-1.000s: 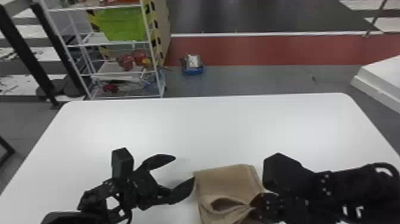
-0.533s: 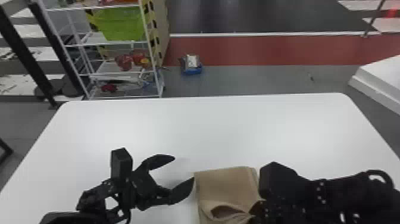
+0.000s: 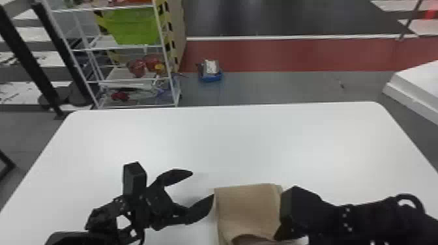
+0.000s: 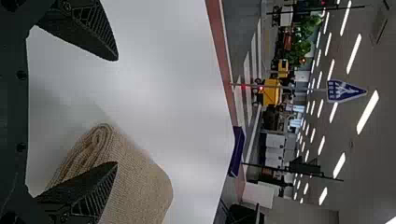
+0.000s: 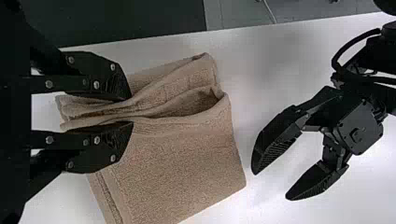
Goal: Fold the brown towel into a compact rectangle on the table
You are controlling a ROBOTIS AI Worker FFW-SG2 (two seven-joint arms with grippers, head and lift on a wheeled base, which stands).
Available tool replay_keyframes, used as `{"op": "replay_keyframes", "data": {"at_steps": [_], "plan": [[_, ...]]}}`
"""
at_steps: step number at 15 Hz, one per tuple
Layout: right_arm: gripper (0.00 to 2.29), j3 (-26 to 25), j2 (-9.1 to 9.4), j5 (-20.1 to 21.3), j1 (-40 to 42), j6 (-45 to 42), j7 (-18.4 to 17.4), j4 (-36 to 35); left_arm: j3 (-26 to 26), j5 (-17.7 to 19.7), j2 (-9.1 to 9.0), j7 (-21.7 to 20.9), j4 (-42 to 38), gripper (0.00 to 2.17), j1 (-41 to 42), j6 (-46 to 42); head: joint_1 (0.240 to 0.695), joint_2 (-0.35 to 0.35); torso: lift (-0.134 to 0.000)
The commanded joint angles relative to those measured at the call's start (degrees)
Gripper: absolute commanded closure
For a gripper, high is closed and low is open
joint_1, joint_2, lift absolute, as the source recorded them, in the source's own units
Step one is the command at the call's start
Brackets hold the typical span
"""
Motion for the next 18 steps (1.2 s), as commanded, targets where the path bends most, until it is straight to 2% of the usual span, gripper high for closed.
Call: {"op": "replay_keyframes", "data": {"at_steps": [1,4,6,7,9,10,11,13,16,18], "plan": [[0.48,-0.08,0.33,-0.06,0.05,2.26,0.19,-0.67,-0.01,-0.03,-0.24,0.00,0.00,0.09,0.00,-0.05,0.695,0.066,-0.123],[0.48,-1.31,0.60,-2.00,0.05,4.19,0.19,-2.52,-0.01,-0.03,-0.24,-0.09,0.09,0.09,0.00,-0.23,0.695,0.065,-0.123],[0.48,-5.17,1.65,-7.62,-0.13,6.48,0.19,-3.92,-0.01,-0.03,-0.24,-0.18,0.26,0.09,0.00,-0.58,0.695,0.067,-0.123],[0.54,-6.58,2.18,-9.03,-0.66,7.36,0.19,-3.92,0.07,-0.03,-0.24,-0.26,0.17,0.09,0.00,-0.58,0.695,0.068,-0.123],[1.20,-7.46,3.06,-9.03,-0.92,6.83,0.19,-2.34,-0.01,-0.03,-0.24,-0.35,0.17,0.09,0.00,-0.58,0.695,0.068,-0.123],[1.63,-8.25,3.67,-10.00,-1.27,6.48,0.19,-1.29,-0.01,-0.03,-0.24,-0.44,0.17,0.09,0.00,-0.58,0.695,0.067,-0.123],[1.88,-8.95,4.11,-10.43,-1.62,5.95,0.19,-0.23,-0.01,-0.03,-0.24,-0.44,0.17,0.09,0.00,-0.58,0.695,0.064,-0.123],[1.90,-8.34,4.37,-10.26,-1.97,4.37,0.19,1.70,-0.10,-0.12,-0.24,-0.62,0.00,0.09,0.00,-0.58,0.695,0.059,-0.123],[1.90,-4.56,5.69,-7.53,-1.97,2.43,0.19,4.78,-0.28,-0.12,-0.24,-0.79,0.00,0.10,0.00,-0.58,0.695,0.062,-0.123],[1.90,-2.80,5.69,-6.83,-1.97,2.43,0.19,5.74,-0.63,-0.12,-0.24,-0.70,0.00,0.10,0.00,-0.58,0.695,0.074,-0.123]]}}
